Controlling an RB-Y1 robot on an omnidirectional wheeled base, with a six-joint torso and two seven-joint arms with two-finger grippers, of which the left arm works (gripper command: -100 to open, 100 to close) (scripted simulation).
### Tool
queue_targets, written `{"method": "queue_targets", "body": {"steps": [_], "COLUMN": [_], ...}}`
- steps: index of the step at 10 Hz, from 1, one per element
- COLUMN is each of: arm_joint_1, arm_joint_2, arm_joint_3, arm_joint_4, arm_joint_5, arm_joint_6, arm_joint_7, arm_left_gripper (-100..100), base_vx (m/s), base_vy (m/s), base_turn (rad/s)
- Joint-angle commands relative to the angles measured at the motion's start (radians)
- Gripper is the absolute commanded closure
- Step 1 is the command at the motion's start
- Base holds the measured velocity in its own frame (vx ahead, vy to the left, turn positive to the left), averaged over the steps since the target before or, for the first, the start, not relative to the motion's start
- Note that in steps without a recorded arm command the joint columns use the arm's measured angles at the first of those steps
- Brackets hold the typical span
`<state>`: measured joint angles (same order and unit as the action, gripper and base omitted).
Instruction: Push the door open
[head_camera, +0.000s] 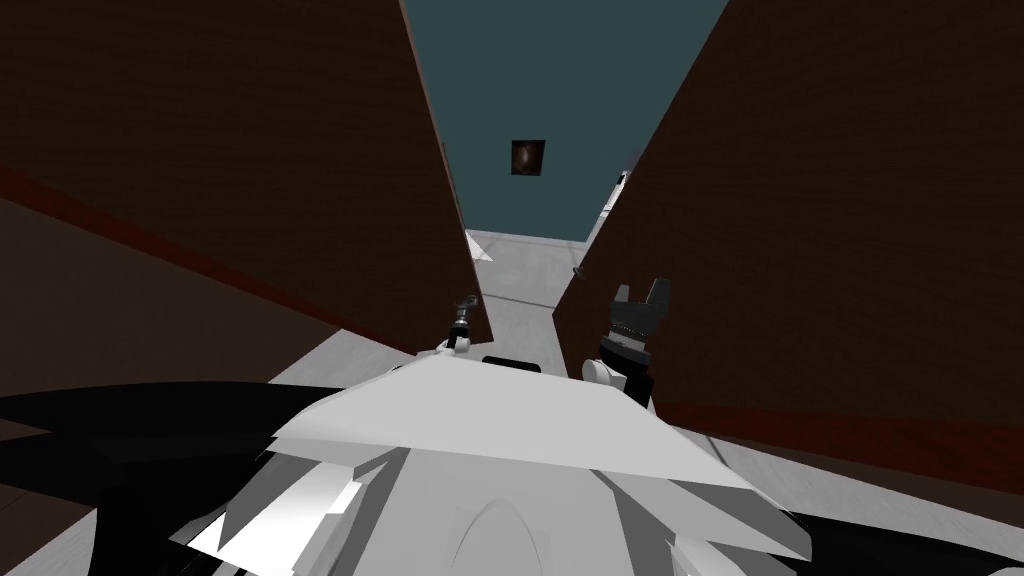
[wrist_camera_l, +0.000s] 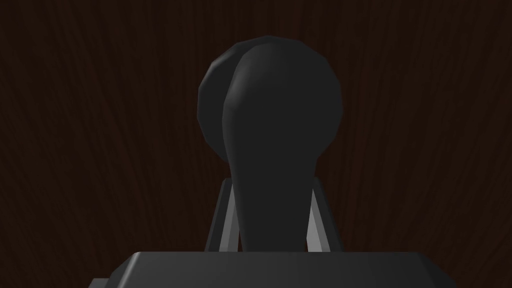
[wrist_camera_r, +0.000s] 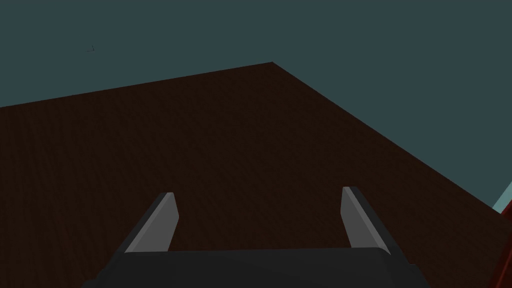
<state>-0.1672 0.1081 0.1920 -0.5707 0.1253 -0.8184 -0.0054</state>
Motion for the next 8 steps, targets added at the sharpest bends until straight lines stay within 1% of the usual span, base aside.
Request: {"method": "queue_targets", "body": {"steps": [1, 2, 3, 4, 5, 7, 8], "arm_joint_1": [0.009, 0.009, 0.009, 0.010, 0.010, 0.011, 0.011], "arm_joint_2": [0.015, 0.015, 0.015, 0.017, 0.017, 0.020, 0.020], "arm_joint_3": [0.025, 0.025, 0.025, 0.044, 0.044, 0.064, 0.064], "arm_joint_4": [-0.018, -0.018, -0.018, -0.016, -0.016, -0.014, -0.014], "arm_joint_5": [0.013, 0.013, 0.013, 0.024, 0.024, 0.035, 0.035], "arm_joint_6": [0.011, 0.011, 0.011, 0.011, 0.011, 0.011, 0.011], "arm_joint_7": [-0.006, -0.006, -0.006, -0.012, -0.012, -0.019, -0.019], "arm_left_gripper": [100, 100, 100, 100, 100, 100, 100], "base_vx": [0.175, 0.140, 0.062, 0.147, 0.155, 0.173, 0.116], "base_vy": [-0.051, -0.057, -0.033, -0.059, -0.052, -0.067, -0.042], "base_turn": [0.072, 0.044, 0.014, 0.057, 0.060, 0.047, 0.052]}}
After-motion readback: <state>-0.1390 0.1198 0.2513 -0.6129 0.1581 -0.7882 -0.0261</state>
